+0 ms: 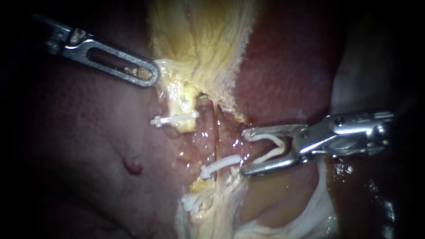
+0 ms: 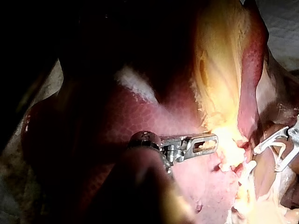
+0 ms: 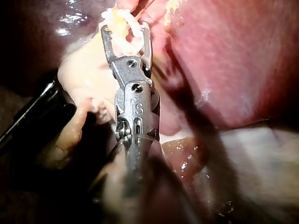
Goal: Clipping second clip right tube
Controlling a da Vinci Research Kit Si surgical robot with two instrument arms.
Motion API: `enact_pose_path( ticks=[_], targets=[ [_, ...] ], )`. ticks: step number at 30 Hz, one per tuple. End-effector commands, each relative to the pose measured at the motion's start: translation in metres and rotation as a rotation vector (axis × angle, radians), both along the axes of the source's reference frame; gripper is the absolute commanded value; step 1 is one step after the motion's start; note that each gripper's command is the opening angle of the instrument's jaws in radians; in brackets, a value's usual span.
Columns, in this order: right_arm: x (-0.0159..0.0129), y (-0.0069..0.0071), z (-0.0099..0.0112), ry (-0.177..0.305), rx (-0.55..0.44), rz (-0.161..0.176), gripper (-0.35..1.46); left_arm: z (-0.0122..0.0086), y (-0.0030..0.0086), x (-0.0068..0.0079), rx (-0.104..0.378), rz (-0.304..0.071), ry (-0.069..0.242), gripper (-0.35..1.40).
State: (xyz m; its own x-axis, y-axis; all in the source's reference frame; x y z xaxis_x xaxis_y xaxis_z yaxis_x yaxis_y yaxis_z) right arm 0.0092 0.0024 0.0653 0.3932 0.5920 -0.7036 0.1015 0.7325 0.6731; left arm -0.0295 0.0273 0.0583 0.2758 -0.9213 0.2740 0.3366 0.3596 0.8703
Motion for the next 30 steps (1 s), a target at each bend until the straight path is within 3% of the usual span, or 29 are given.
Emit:
enact_pose_path(
  ticks=[1, 8, 17, 26, 30],
  targets=[
    [0.0005, -0.0002, 0.0003, 0.003, 0.012, -0.001, 0.49, 0.0, 0.0, 0.0, 0.0, 0.0, 0.0, -0.35],
    [0.0019, -0.0008, 0.0028, 0.011, 0.038, -0.024, 0.5, 0.0001, -0.0001, -0.0001, -0.001, -0.001, 0.001, -0.35],
    [0.0021, -0.0006, 0.0057, -0.006, 0.06, -0.01, 0.5, 0.0001, -0.0002, -0.0001, -0.002, -0.001, 0.001, -0.35],
    [0.0033, -0.0009, 0.0065, -0.014, 0.071, -0.004, 0.5, 0.0003, -0.0002, -0.0002, -0.004, -0.004, 0.004, -0.35],
    [0.0041, -0.0011, 0.0068, 0.007, 0.092, -0.003, 0.5, 0.0003, -0.0003, -0.0003, -0.004, -0.004, 0.004, -0.35]
  ],
)
